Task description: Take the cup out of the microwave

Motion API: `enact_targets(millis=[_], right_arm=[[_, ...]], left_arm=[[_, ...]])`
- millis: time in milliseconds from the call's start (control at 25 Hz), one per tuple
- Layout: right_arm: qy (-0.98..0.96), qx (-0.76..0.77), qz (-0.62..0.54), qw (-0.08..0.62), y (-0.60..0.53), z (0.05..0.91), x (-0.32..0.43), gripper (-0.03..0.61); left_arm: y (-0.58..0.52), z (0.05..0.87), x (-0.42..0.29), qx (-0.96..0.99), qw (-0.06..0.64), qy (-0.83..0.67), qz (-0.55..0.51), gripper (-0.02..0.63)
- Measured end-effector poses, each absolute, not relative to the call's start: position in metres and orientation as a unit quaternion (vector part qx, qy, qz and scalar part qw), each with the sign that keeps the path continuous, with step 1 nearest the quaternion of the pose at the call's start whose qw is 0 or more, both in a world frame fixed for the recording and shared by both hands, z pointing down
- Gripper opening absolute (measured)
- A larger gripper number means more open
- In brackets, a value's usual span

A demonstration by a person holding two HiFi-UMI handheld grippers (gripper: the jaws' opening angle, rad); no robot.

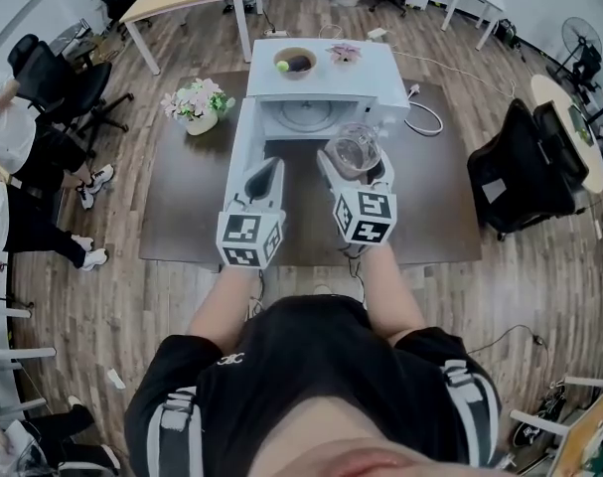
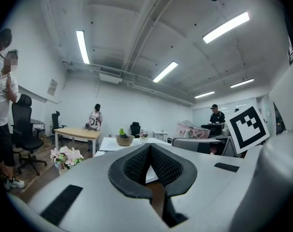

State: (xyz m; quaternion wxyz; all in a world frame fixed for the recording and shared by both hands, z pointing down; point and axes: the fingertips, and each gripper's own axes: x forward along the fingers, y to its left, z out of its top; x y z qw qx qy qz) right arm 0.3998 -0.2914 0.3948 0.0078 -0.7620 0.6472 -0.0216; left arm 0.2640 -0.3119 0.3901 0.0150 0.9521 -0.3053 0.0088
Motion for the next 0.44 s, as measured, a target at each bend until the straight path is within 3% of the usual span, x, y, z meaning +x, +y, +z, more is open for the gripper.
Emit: enact_targets(millis=[440], right_arm=[[0.651,-0.759,-0.022,0.011,-0.2865,0.3955,0.4040,0.465]], left_arm=[[-0.3070,0.3872,0.2694,0.952,0.012,-0.305,0.010,0.002]])
